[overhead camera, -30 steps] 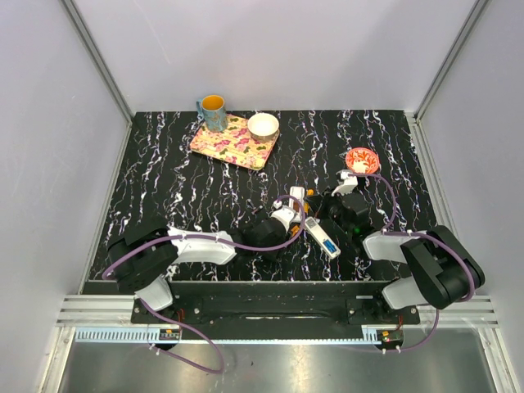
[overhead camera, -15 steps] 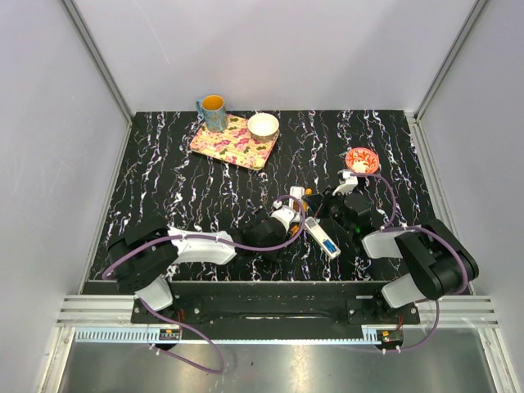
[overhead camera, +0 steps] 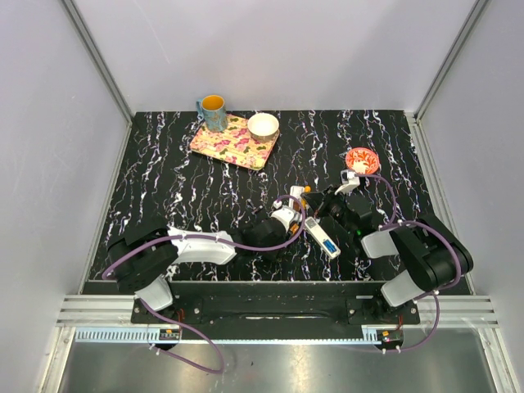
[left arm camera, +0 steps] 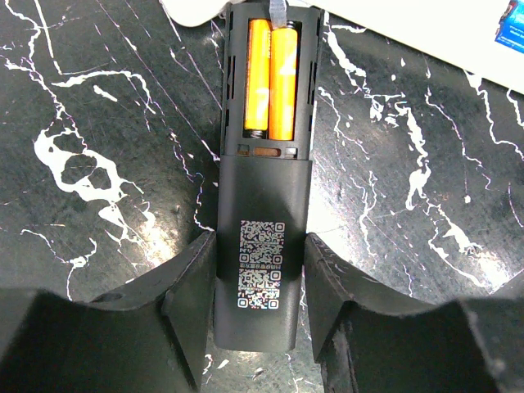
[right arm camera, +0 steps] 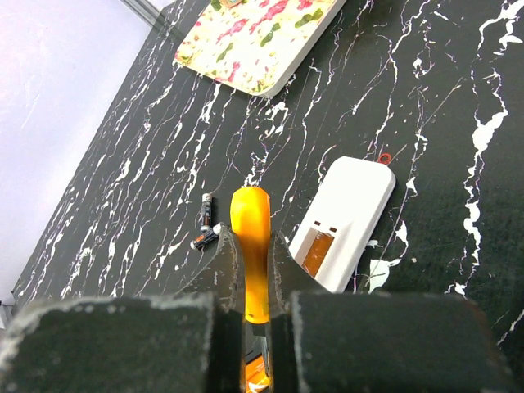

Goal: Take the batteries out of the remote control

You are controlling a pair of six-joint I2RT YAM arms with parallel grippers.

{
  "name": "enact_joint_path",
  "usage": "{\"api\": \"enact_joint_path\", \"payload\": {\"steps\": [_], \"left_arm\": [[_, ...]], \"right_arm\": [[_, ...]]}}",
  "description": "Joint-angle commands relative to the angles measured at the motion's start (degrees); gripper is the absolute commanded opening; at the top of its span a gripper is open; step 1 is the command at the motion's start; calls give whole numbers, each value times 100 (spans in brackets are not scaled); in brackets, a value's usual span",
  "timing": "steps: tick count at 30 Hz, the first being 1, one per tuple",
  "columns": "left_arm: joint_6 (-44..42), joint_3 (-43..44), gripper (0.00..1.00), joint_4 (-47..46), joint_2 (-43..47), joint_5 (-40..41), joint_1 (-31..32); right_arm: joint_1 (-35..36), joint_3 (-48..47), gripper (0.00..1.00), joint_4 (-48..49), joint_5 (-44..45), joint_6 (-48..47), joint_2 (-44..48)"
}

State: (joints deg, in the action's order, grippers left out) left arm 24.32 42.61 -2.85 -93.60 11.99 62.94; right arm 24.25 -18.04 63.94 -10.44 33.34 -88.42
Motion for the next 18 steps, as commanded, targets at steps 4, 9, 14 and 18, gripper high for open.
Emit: {"api": "enact_joint_path", "payload": {"steps": [4, 9, 14, 18], "left_arm": [[275, -341, 0, 742, -563, -645, -27], [293, -332, 0, 777, -580, -689, -53], [319, -280, 0, 839, -624, -751, -106], [302, -148, 0, 979, -738, -812, -159]], "right_arm": [[203, -59, 0, -338, -1083, 823, 334], [203, -68, 0, -479, -1110, 875, 361], [194, -68, 0, -514, -1127, 911, 422], [203, -94, 0, -593, -1145, 911, 519]]}}
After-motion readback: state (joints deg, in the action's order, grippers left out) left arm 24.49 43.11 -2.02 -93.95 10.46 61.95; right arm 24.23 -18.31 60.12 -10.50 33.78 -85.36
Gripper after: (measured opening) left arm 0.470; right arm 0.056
